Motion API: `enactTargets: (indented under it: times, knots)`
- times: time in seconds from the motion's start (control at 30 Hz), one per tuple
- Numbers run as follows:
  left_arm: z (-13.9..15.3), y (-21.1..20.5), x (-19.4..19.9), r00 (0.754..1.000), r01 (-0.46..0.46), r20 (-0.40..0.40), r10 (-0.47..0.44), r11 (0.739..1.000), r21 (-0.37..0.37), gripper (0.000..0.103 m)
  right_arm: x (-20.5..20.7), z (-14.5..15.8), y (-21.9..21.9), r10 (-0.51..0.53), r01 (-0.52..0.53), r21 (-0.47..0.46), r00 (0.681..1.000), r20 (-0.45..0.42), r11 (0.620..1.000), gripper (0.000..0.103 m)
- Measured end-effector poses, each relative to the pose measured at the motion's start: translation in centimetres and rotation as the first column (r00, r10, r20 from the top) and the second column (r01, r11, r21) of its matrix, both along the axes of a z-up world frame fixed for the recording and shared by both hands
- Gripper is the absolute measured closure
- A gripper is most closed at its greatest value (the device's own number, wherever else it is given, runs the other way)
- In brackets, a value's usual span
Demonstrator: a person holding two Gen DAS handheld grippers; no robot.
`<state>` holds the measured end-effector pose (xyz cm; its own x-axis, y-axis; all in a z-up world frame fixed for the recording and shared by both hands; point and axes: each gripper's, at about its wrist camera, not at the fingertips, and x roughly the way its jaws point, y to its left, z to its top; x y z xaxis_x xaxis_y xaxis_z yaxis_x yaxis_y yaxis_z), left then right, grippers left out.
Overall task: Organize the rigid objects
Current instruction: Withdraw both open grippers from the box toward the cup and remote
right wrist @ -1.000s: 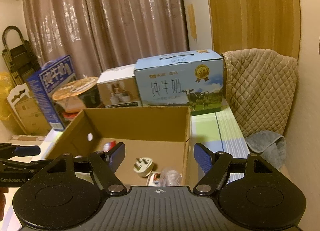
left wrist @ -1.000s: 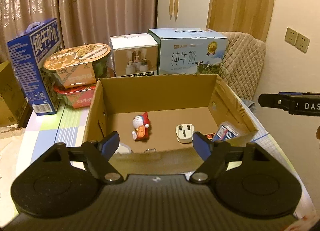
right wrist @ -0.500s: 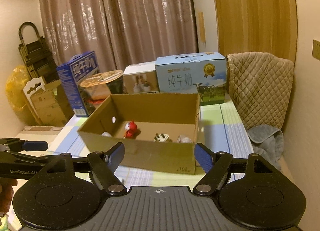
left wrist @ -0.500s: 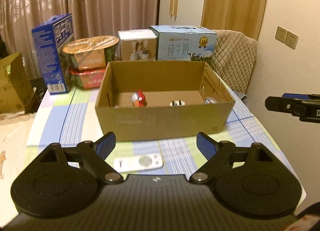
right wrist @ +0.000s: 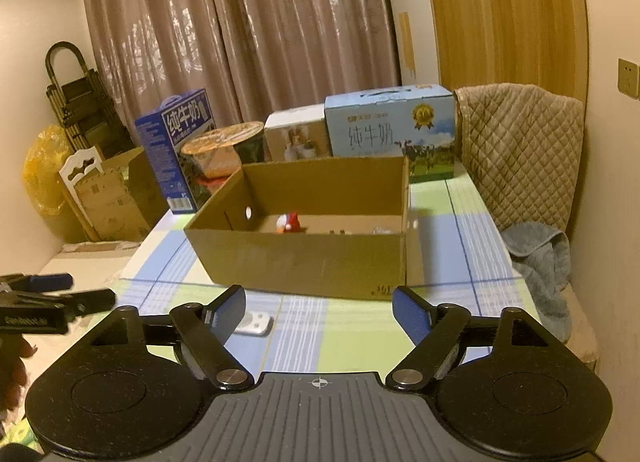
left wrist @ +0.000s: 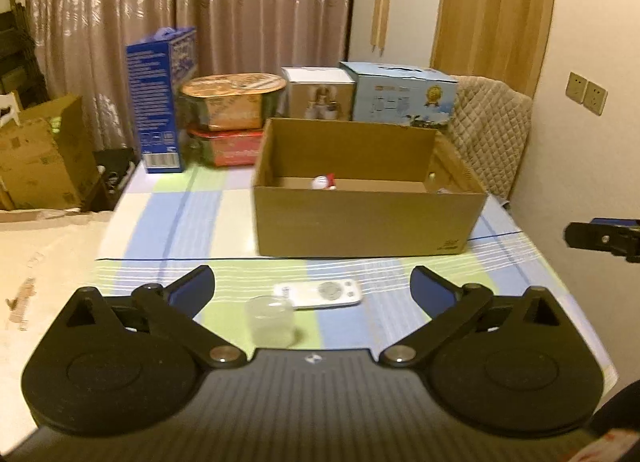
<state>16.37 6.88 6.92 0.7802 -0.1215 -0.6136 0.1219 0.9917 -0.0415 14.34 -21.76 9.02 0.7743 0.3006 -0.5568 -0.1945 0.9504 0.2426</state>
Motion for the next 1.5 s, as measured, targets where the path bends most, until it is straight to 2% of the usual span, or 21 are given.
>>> enactTargets:
  times: [0.23, 0.53, 0.7, 1.2, 1.33, 1.5]
  knots:
    - [-0.9, 2.9, -2.0, 1.0, -0.02, 0.0, 0.02, 0.998, 0.056, 0.001, -0.9, -1.9, 0.0, -0.004, 0.005, 0.01, 0.999, -0.036, 1.0, 0.022]
    - [-4.0, 3.4, -2.6, 0.999, 0.004, -0.036, -0.002, 0.998, 0.061, 0.001, -1.2, -4.0, 1.0, 0.021, -0.02, 0.005, 0.997, -0.075, 1.0, 0.022]
    - [-6.0, 3.7, -1.6, 0.997, -0.011, -0.073, 0.012, 1.0, 0.014, 0.001, -0.7, -5.1, 1.4, 0.028, -0.028, 0.0, 0.995, -0.094, 1.0, 0.022]
    - [-10.7, 3.1, 2.0, 0.992, -0.02, -0.124, 0.021, 1.0, 0.006, 0.001, 1.9, -9.8, 3.2, 0.062, -0.063, -0.004, 0.986, -0.153, 0.998, 0.022]
    - [-11.9, 3.3, 2.9, 0.99, -0.036, -0.138, 0.033, 0.999, -0.02, 0.001, 2.8, -10.7, 3.8, 0.091, -0.094, -0.011, 0.985, -0.147, 0.996, 0.022]
    - [-13.5, 3.4, 4.2, 0.988, -0.04, -0.149, 0.036, 0.999, -0.029, 0.01, 4.3, -12.1, 4.7, 0.138, -0.143, -0.027, 0.981, -0.134, 0.989, 0.022]
